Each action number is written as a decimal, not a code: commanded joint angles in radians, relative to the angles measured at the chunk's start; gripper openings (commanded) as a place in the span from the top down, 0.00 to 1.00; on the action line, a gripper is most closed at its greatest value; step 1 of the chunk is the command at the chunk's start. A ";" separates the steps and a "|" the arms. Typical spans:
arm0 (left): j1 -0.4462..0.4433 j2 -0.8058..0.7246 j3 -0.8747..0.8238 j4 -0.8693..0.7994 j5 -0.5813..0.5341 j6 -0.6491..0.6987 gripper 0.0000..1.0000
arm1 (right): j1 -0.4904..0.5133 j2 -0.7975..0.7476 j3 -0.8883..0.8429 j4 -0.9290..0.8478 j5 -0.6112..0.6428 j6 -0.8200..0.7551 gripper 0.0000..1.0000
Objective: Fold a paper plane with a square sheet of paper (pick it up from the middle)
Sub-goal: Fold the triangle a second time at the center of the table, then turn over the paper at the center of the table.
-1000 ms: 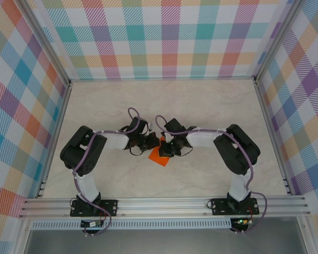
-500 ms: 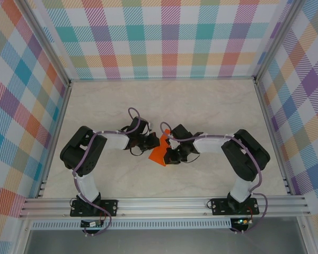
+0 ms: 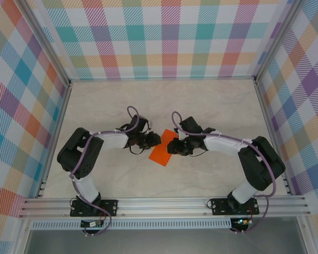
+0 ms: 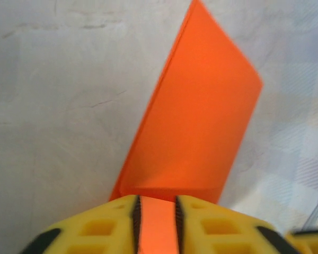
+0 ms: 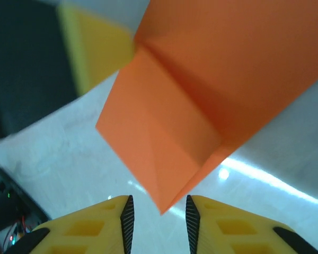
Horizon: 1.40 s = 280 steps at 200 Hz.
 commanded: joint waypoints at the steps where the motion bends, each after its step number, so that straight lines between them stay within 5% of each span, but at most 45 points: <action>1: -0.011 -0.096 0.012 -0.058 -0.045 -0.040 0.67 | -0.031 0.059 0.051 0.029 0.008 0.012 0.60; 71: -0.012 -0.167 -0.130 0.012 -0.053 -0.153 0.65 | -0.051 0.175 0.124 0.017 -0.122 -0.071 0.59; 136: -0.015 -0.123 -0.156 0.101 0.013 -0.194 0.63 | -0.064 0.194 0.116 0.024 -0.085 -0.038 0.90; 280: -0.040 -0.002 -0.122 0.232 0.137 -0.192 0.68 | -0.083 0.150 0.072 0.039 -0.071 -0.024 0.90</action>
